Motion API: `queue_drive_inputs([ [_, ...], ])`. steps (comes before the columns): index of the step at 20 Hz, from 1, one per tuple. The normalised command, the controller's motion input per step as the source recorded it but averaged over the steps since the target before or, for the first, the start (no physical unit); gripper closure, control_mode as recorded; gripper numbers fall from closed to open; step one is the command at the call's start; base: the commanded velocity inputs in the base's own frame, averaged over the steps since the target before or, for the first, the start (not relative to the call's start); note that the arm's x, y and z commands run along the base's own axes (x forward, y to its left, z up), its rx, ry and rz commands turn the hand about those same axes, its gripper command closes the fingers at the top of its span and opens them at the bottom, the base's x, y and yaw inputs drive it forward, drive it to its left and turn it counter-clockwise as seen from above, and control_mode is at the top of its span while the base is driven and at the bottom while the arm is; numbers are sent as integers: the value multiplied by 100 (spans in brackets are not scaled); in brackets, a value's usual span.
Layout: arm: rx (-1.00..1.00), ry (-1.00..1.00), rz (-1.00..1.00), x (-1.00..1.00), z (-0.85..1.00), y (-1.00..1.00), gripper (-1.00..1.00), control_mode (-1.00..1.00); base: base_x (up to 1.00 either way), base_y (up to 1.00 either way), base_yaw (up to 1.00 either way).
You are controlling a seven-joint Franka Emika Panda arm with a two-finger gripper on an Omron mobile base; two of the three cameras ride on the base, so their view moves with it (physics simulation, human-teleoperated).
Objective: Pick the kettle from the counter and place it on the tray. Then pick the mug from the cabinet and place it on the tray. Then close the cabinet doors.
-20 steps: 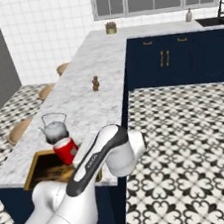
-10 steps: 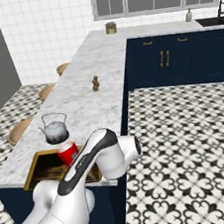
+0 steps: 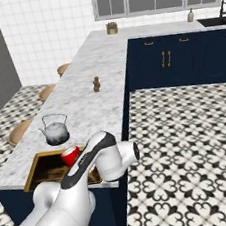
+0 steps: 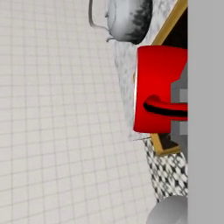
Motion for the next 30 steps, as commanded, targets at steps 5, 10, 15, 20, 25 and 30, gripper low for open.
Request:
queue_drive_inputs([
  [5, 0, 0, 0, 38, -33, 0, 100, -100, 0, 0, 0],
  [10, 0, 0, 0, 36, -34, 0, 100, -100, 0, 0, 0],
  [15, -2, 0, 3, 28, -36, -1, 100, -100, 0, 0, 0],
  [20, -7, 0, 5, 19, -30, -12, 100, -100, 0, 0, 0],
  [25, -4, 0, 7, 17, -26, -16, 100, -100, 0, 0, 0],
  [30, -1, 0, 5, 1, -26, -4, 100, -100, 0, 0, 0],
])
